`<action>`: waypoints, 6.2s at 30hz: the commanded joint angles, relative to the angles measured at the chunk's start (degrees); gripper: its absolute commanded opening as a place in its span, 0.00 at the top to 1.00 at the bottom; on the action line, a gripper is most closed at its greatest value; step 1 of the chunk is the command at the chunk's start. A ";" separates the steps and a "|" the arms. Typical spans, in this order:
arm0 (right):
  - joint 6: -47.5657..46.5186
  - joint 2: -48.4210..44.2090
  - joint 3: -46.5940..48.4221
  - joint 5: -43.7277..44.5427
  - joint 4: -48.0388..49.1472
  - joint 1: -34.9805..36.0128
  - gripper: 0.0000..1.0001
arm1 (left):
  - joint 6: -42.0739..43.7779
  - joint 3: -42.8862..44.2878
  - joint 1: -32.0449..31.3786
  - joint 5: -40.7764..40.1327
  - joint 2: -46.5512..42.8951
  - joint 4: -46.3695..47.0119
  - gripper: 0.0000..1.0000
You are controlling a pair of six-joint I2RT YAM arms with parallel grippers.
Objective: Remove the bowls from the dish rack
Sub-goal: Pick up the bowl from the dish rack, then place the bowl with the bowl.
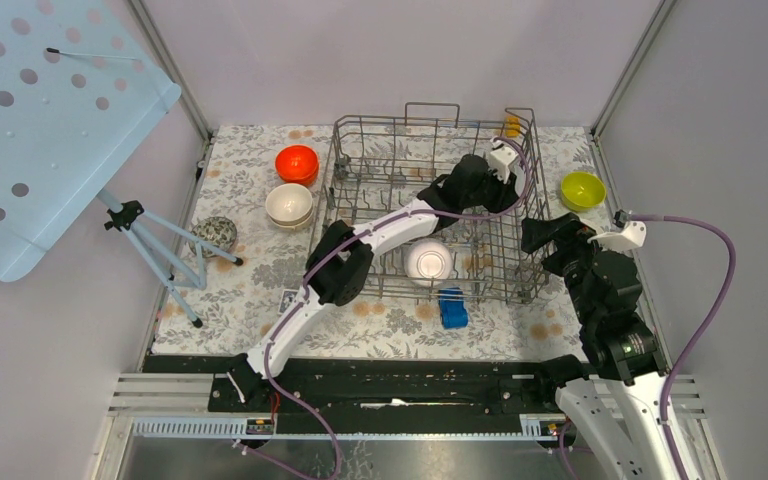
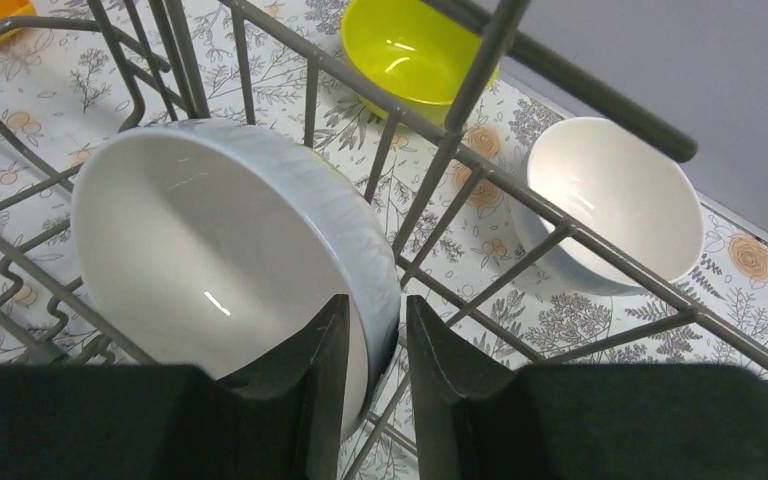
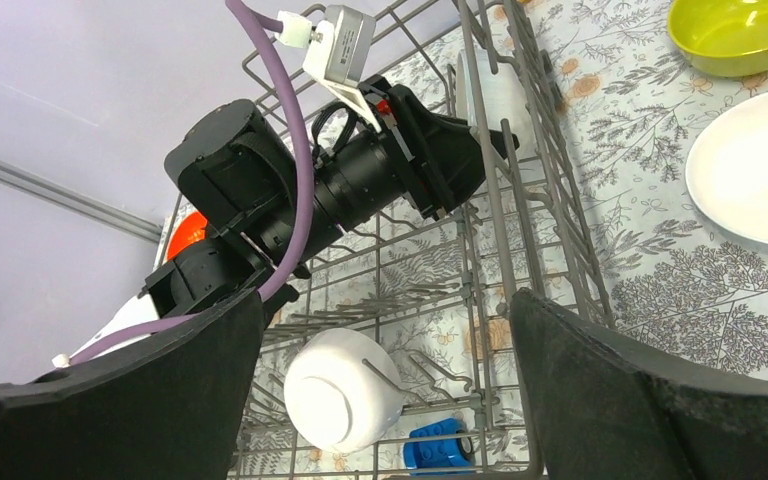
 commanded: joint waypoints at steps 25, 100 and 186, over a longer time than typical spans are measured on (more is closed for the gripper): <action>-1.33 -0.93 -0.68 3.04 2.62 0.87 0.00 | -14.79 -26.40 5.45 7.75 -15.75 42.40 1.00; -16.76 57.61 82.17 -11.67 -29.69 28.81 0.06 | 20.13 -60.68 -21.01 -32.45 -97.18 -40.84 1.00; -11.54 48.93 41.03 -2.11 -28.98 53.75 1.00 | 28.25 -64.33 -40.24 -27.42 -92.45 -48.59 0.12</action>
